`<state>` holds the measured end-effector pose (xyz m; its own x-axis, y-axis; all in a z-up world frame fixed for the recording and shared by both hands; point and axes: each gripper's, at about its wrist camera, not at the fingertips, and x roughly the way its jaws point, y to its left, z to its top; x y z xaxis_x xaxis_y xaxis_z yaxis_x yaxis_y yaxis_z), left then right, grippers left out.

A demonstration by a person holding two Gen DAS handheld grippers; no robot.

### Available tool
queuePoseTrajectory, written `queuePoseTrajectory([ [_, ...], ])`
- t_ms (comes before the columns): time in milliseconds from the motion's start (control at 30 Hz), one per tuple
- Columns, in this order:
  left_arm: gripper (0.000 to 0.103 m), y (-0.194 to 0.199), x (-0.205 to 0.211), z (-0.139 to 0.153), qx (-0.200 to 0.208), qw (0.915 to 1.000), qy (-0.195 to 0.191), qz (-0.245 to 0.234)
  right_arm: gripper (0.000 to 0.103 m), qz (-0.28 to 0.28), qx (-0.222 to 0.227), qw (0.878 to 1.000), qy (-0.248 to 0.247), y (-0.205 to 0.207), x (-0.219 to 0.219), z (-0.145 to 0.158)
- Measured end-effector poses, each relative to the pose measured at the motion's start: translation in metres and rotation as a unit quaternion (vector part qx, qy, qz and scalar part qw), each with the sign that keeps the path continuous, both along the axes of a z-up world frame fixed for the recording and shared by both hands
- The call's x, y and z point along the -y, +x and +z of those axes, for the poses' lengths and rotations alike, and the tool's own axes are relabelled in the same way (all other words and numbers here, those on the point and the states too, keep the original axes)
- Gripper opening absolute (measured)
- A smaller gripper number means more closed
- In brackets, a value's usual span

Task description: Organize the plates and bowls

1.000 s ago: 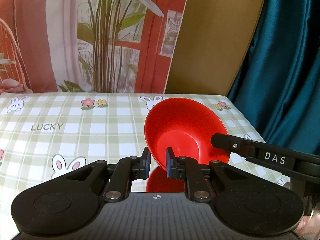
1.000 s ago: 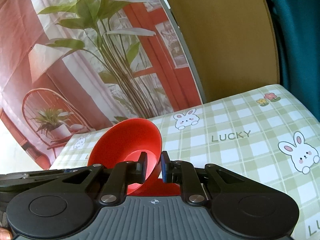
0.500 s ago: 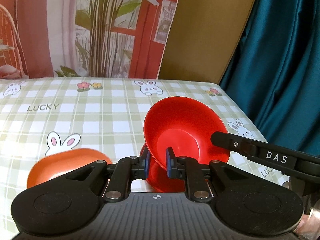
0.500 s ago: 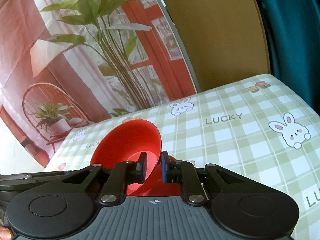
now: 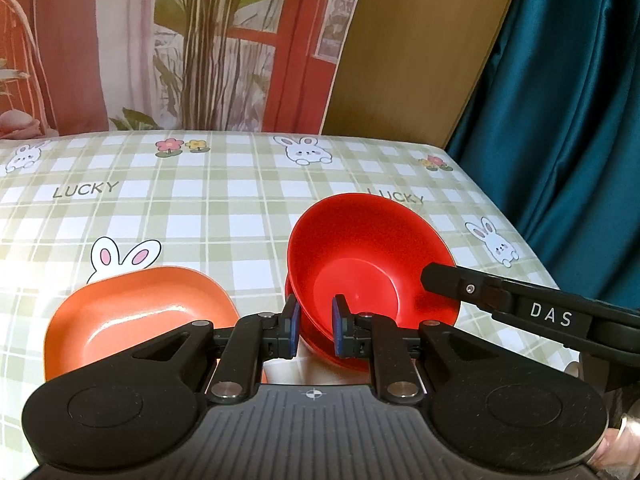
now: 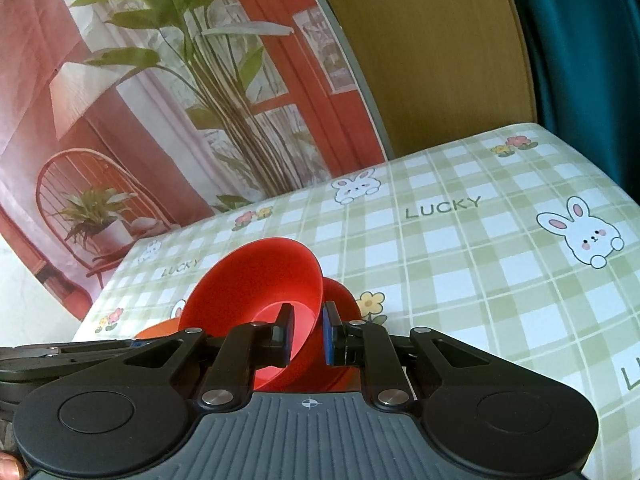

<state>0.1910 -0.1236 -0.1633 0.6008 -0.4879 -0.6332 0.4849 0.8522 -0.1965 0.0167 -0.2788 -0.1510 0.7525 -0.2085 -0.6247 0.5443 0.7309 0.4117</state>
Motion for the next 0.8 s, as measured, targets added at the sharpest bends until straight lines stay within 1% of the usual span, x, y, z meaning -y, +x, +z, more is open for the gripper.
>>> queuePoseTrajectory([
  [133, 0.018, 0.002, 0.003, -0.003, -0.006, 1.0000, 0.004, -0.006, 0.015, 0.002, -0.009, 1.000, -0.009, 0.000, 0.000, -0.003],
  [333, 0.018, 0.002, 0.006, -0.009, -0.011, 0.9998, 0.013, -0.010, 0.015, 0.000, -0.011, 1.000, 0.000, -0.001, 0.003, -0.010],
  [633, 0.018, 0.004, 0.009, -0.011, -0.005, 0.9997, 0.021, -0.010, 0.015, -0.003, -0.010, 1.000, 0.002, -0.001, 0.005, -0.011],
  [800, 0.018, 0.005, 0.009, -0.011, -0.006, 0.9997, 0.023, -0.006, 0.018, -0.007, -0.009, 1.000, -0.002, -0.002, 0.005, -0.010],
])
